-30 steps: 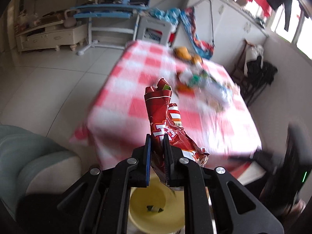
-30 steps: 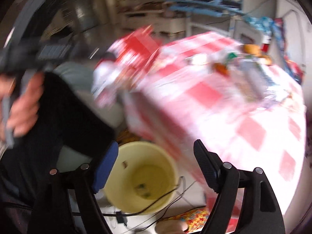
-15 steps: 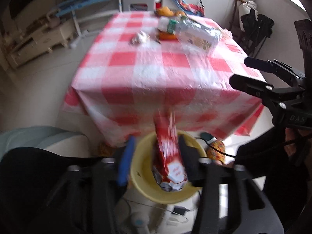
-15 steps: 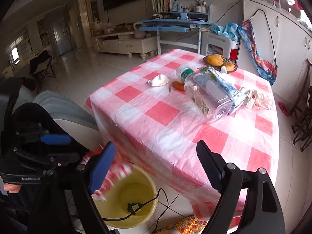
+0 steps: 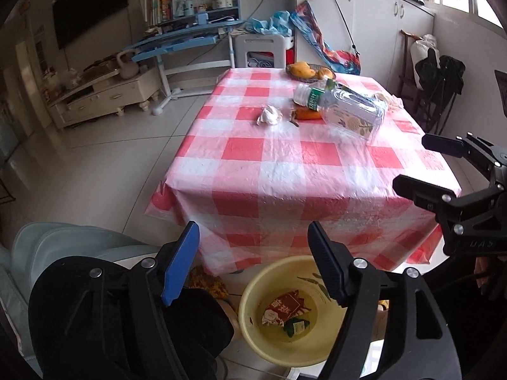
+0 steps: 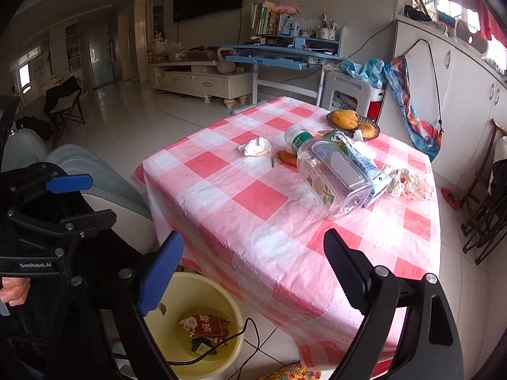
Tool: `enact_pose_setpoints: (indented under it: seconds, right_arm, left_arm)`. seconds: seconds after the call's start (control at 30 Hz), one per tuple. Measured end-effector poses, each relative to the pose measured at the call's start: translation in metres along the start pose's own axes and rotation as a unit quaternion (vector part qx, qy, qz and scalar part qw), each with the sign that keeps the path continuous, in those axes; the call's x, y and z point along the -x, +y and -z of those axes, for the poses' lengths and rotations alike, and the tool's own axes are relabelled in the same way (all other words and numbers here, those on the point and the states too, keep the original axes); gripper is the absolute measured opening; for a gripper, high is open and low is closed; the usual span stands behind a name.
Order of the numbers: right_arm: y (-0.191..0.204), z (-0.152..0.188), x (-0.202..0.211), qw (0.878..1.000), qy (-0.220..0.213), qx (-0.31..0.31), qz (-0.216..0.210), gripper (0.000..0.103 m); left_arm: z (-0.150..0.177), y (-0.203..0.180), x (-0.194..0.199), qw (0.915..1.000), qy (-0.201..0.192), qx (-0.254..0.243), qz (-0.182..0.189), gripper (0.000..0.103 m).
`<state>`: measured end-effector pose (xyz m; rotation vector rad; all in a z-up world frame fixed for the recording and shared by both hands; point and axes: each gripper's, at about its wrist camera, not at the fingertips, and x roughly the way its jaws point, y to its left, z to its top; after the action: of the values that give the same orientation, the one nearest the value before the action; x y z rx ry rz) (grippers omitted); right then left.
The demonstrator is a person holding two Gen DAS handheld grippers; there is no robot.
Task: Collect trash
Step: 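Drop the green toy into the yellow bucket with the right tool while the left tool drops the red bag, then bring both open tools back over the table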
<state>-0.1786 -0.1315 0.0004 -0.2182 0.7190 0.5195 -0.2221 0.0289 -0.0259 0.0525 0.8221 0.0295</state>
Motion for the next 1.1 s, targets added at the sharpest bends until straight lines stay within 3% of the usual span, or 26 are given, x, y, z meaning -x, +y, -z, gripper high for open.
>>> enact_pose_setpoints:
  seconds: [0.8,1.1]
  right_arm:
    - [0.011,0.001,-0.005,0.999,0.002,0.035,0.016,0.086]
    - [0.012,0.001,-0.007,0.998,0.006,0.046,0.046,0.086]
  left_arm:
    - [-0.003,0.000,-0.003,0.9999,-0.010,0.011,0.000,0.073]
    - [-0.003,0.003,-0.012,0.9997,-0.007,0.022,-0.003,0.074]
